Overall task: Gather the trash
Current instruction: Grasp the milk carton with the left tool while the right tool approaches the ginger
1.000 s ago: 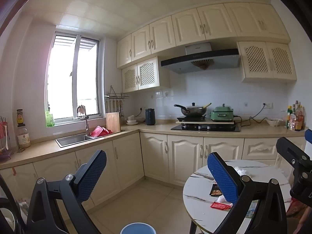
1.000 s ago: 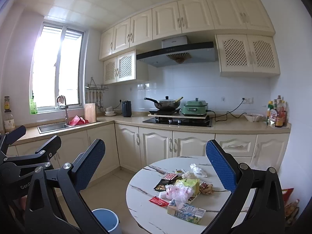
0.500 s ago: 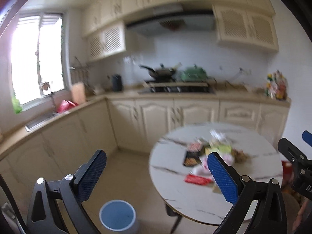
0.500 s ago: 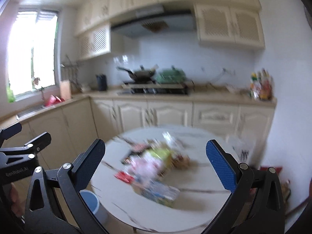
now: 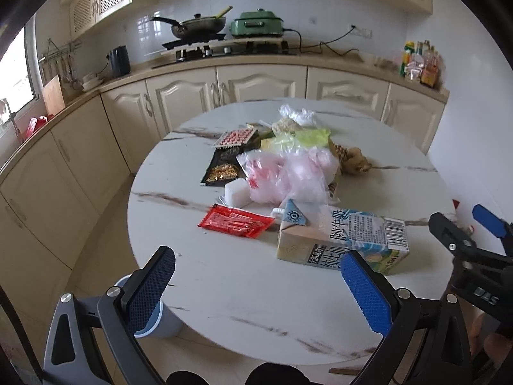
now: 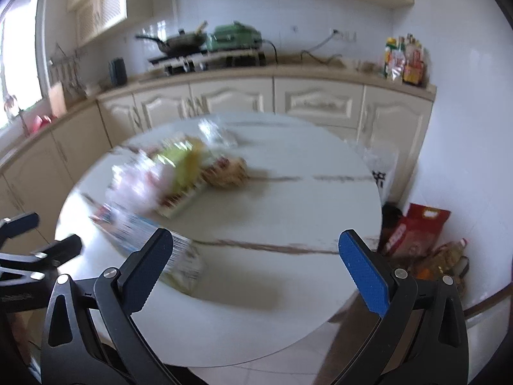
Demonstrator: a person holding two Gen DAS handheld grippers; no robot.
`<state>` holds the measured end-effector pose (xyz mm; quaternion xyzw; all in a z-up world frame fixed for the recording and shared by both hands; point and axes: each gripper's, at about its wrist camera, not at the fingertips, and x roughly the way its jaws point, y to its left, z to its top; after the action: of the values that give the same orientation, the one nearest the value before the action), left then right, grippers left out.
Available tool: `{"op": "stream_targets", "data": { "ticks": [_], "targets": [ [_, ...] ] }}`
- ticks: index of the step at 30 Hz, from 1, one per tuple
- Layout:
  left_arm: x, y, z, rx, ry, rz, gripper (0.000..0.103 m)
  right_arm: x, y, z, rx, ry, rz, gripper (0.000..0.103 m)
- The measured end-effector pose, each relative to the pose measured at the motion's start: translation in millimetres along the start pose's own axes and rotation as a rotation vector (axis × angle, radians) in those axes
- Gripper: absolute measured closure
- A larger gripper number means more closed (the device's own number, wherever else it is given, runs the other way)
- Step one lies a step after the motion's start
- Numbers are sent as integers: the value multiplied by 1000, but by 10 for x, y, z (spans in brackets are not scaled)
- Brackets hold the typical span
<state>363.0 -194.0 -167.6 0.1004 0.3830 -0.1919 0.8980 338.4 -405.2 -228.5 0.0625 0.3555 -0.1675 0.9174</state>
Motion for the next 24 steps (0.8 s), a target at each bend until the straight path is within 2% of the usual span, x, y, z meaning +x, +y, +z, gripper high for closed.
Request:
{"op": "stream_targets", "data": {
  "ticks": [3, 5, 8, 14, 15, 17, 21, 24],
  "targets": [
    [185, 52, 161, -25, 18, 6, 1, 258, -124, -79, -12, 55, -73, 0],
    [309, 48, 209, -41, 28, 0, 1, 416, -131, -123, -24, 93, -89, 0],
    [413, -53, 194, -59, 47, 2, 1, 537, -57, -197, -38, 137, -26, 0],
    [340, -95, 206, -116, 41, -12, 1, 446, 393, -296, -155, 108, 156, 0],
    [343, -87, 221, -129, 39, 4, 1, 440, 451, -304, -178, 105, 178, 0],
    [350, -95, 233, -148, 44, -10, 1, 436, 508, -336, -204, 85, 218, 0],
    [304, -125, 260, -200, 48, -22, 1, 438, 404, -361, -234, 83, 235, 0],
    [326, -250, 359, -194, 32, 8, 1, 450, 225, -330, -234, 88, 198, 0]
  ]
}}
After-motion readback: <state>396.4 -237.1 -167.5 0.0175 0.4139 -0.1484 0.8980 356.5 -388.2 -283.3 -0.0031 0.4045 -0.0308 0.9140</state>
